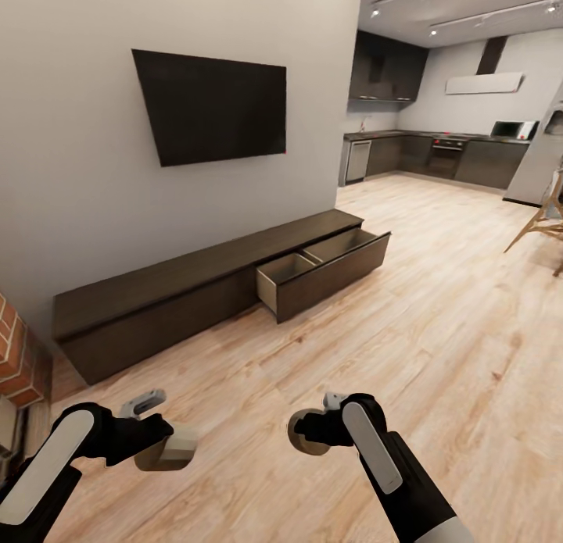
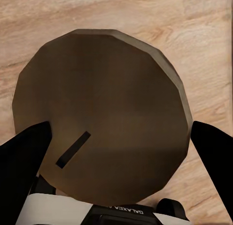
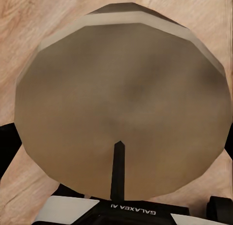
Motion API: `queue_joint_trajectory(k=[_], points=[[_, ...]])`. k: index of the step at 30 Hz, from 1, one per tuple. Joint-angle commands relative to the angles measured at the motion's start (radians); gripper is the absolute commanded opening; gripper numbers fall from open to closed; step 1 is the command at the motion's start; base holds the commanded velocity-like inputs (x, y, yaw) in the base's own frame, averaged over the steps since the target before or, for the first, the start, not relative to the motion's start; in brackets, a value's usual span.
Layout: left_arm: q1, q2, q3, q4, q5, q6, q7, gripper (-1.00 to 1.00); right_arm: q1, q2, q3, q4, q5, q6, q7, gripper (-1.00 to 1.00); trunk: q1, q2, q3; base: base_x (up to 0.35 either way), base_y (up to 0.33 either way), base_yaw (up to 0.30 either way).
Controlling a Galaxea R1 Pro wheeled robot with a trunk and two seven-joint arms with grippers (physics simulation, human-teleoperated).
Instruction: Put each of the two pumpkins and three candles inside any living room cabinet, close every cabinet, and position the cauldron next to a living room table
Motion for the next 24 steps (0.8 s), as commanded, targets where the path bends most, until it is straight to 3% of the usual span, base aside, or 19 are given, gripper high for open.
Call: queue_joint_trajectory(k=[1,24], points=[[-0.001,0.001,-0.001,-0.001,0.010,0.000,0.010,-1.00,-0.001,0.000,0.001,0.000,-0.012,0.000,-0.011,-1.00,0.000,-0.001,-0.001,0.000,0.000,-0.277],[-0.001,-0.003,-0.002,-0.002,0.010,0.000,0.010,-1.00,-0.002,0.000,-0.001,0.013,-0.014,0.000,-0.010,-1.00,0.000,-0.001,-0.001,0.000,0.000,-0.277]])
